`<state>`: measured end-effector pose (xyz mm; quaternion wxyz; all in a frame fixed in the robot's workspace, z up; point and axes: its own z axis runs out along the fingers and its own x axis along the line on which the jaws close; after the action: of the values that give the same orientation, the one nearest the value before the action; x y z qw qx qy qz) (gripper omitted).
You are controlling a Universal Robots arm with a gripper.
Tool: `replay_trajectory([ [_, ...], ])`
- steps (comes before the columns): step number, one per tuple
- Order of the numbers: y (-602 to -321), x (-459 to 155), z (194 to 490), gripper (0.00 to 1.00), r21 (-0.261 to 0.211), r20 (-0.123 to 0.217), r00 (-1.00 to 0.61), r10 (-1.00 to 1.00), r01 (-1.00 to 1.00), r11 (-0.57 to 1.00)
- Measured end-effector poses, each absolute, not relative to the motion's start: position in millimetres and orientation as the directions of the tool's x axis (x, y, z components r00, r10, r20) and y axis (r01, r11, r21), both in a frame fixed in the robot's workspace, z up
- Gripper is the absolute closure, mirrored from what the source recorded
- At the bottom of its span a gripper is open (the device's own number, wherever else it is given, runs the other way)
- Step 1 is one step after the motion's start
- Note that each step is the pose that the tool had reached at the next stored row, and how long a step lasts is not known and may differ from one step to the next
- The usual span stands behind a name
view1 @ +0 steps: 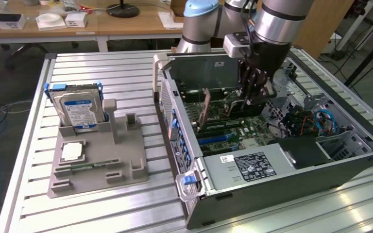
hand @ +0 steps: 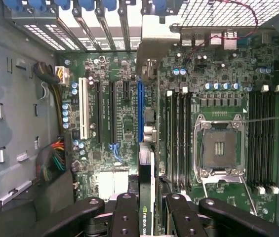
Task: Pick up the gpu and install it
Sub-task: 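Insert the gpu into the slot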
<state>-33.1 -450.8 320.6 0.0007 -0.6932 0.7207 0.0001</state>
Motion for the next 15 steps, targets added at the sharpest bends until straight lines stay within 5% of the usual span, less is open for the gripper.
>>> replay_trajectory([
  [15, -456.1, -40.7, 312.2, 0.74, -0.001, -0.001, -0.038, -0.999, -0.999, 0.038],
])
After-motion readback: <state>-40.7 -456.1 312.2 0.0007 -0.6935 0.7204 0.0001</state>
